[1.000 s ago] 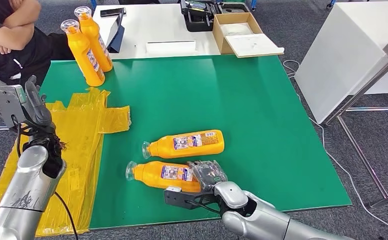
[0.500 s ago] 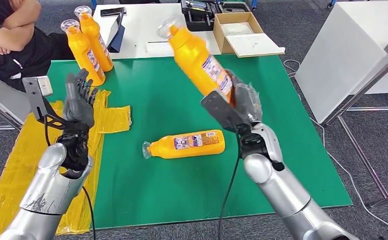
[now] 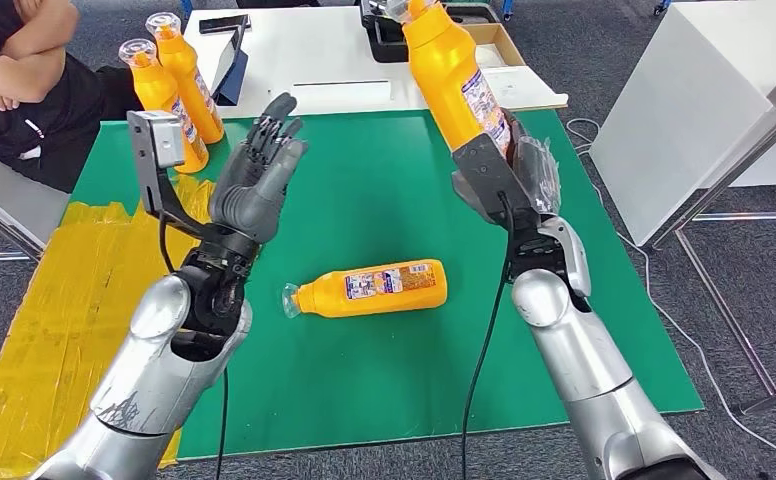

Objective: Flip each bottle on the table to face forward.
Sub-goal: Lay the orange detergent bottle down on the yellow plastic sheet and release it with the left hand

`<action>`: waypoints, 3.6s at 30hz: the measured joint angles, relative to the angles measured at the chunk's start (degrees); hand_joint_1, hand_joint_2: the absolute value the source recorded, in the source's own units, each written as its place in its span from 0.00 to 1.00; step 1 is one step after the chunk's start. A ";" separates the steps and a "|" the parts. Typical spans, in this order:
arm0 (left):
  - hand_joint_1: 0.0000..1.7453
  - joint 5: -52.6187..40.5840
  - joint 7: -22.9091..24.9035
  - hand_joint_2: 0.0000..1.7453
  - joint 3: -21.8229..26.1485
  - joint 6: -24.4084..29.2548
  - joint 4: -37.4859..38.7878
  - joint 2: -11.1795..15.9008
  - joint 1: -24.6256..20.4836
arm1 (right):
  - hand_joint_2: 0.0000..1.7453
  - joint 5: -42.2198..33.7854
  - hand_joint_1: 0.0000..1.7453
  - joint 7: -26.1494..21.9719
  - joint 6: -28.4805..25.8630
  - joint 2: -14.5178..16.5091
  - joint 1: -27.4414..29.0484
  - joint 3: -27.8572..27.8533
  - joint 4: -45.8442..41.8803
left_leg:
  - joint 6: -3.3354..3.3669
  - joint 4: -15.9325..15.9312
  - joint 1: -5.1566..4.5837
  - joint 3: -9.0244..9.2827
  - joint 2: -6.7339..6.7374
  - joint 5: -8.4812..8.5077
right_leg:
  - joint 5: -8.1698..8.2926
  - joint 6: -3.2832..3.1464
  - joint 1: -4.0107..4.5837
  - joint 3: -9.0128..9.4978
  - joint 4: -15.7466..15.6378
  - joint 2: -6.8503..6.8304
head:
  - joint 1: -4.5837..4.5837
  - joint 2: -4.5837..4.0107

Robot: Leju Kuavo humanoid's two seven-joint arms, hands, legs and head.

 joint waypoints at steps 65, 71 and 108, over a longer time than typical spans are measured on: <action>0.00 4.29 2.69 1.00 -3.53 8.89 11.59 -6.66 -8.81 | 1.00 12.76 1.00 0.84 -5.79 10.28 0.72 14.63 2.60 | -0.01 -0.01 0.01 0.00 -0.01 0.02 | -0.02 -0.02 -0.01 -0.01 0.03 0.01 | 0.00 0.00; 0.00 4.41 2.31 1.00 -3.81 9.98 11.83 -6.60 -8.80 | 1.00 10.81 1.00 1.38 -6.05 10.61 0.18 16.98 3.04 | -0.01 -0.01 0.02 0.00 -0.01 0.02 | -0.02 -0.02 -0.01 -0.01 0.03 0.01 | -0.01 0.00; 1.00 4.32 0.74 1.00 -2.82 11.60 11.86 -5.45 -8.27 | 0.25 3.03 0.00 2.30 -6.29 10.69 -3.15 22.09 7.64 | -0.01 -0.01 0.01 0.00 -0.01 0.02 | -0.02 -0.02 -0.01 -0.01 0.03 0.01 | 0.01 0.00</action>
